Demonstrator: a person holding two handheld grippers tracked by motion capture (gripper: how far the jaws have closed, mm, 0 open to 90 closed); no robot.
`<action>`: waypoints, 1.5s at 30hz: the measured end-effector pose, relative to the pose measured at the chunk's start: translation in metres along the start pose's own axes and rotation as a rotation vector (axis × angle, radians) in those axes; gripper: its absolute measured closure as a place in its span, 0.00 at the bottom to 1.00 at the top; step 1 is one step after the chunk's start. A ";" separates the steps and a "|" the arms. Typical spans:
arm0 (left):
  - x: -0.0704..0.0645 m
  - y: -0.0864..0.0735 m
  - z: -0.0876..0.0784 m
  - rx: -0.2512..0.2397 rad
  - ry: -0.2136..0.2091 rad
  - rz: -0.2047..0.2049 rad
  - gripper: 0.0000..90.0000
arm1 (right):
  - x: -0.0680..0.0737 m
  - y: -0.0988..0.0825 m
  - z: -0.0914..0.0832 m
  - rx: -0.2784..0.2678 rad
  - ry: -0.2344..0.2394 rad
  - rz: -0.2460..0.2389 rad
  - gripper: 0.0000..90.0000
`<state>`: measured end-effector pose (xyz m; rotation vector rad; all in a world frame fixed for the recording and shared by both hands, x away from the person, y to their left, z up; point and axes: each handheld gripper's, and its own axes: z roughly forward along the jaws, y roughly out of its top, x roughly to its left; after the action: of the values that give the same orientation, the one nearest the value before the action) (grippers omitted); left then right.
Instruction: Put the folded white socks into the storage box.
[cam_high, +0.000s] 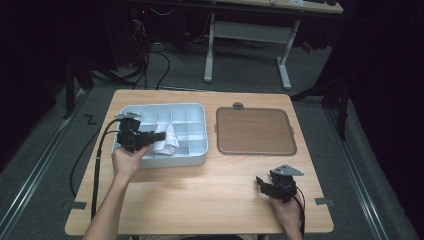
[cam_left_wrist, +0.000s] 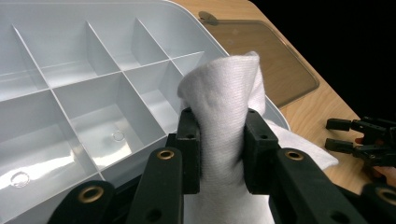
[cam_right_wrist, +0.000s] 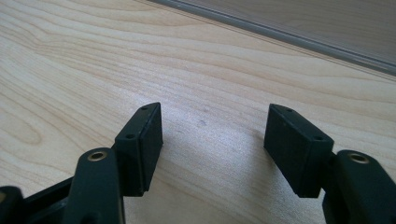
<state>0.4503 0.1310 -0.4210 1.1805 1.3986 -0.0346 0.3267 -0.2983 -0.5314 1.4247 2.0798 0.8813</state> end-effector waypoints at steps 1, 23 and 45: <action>0.001 0.000 0.001 0.001 0.000 -0.006 0.80 | 0.000 0.000 0.000 0.000 0.000 0.000 0.42; 0.035 -0.010 0.020 0.056 0.120 -0.002 0.80 | 0.000 0.000 0.000 0.000 -0.003 0.001 0.41; 0.039 -0.024 0.027 0.092 0.190 0.119 0.80 | 0.000 0.000 0.000 0.001 -0.002 0.003 0.41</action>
<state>0.4647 0.1254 -0.4715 1.3701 1.5027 0.1004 0.3269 -0.2983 -0.5315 1.4291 2.0776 0.8804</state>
